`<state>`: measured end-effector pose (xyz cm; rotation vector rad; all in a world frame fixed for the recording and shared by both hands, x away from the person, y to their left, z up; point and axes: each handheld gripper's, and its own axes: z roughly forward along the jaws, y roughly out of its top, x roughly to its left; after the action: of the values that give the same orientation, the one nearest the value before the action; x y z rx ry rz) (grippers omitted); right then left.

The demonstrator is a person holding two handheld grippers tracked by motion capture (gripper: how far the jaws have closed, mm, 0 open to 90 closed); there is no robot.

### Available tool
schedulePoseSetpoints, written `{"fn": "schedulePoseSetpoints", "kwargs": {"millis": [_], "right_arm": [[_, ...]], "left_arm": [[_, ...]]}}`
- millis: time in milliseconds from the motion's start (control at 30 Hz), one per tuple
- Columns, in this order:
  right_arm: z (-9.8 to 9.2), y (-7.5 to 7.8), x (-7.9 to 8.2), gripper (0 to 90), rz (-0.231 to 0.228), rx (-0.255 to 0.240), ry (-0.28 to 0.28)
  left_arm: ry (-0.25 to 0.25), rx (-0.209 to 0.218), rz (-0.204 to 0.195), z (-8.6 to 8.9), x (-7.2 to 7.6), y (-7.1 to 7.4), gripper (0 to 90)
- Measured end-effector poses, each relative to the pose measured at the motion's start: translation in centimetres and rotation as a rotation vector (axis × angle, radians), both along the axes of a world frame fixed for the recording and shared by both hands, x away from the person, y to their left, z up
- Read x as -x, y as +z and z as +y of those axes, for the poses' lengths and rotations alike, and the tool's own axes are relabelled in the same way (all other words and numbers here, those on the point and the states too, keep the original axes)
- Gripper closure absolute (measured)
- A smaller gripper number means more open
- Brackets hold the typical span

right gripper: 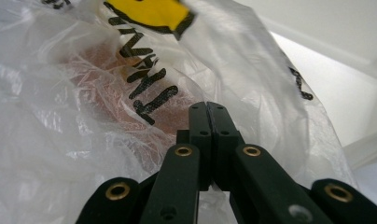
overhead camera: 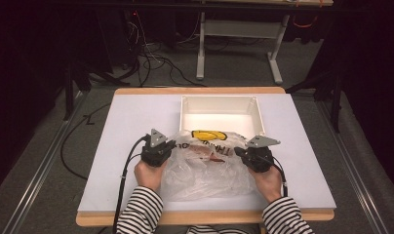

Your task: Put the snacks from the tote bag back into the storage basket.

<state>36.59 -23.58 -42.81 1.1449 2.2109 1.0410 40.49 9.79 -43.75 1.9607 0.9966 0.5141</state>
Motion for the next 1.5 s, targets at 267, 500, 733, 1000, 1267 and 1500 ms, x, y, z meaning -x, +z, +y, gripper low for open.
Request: {"fn": "schedulePoseSetpoints", "kwargs": {"millis": [267,500,733,1000,1267,1500], "right_arm": [[-0.6,-1.5,-0.8,90.0,0.046,-0.014,-0.036],[-0.3,-2.1,-0.8,90.0,0.069,-0.015,-0.012],[-0.9,-2.4,-0.4,90.0,0.083,-0.051,-0.003],[-2.1,-2.4,1.2,90.0,0.107,-0.077,0.002],[-2.8,-1.9,1.4,90.0,0.067,-0.072,-0.018],[-3.0,-2.0,0.2,90.0,0.069,-0.095,-0.068]], "left_arm": [[-0.003,-0.037,0.062,-0.1,-1.4,-1.4,90.0],[-0.066,-0.067,0.059,-0.8,-0.8,-1.8,90.0],[-0.108,-0.064,0.091,-0.7,-0.3,-1.8,90.0],[-0.180,-0.049,0.115,-1.1,1.9,-2.3,90.0],[-0.161,-0.020,0.053,-1.2,2.2,-0.6,90.0],[-0.088,0.002,0.072,-1.1,0.8,-1.0,90.0]]}}
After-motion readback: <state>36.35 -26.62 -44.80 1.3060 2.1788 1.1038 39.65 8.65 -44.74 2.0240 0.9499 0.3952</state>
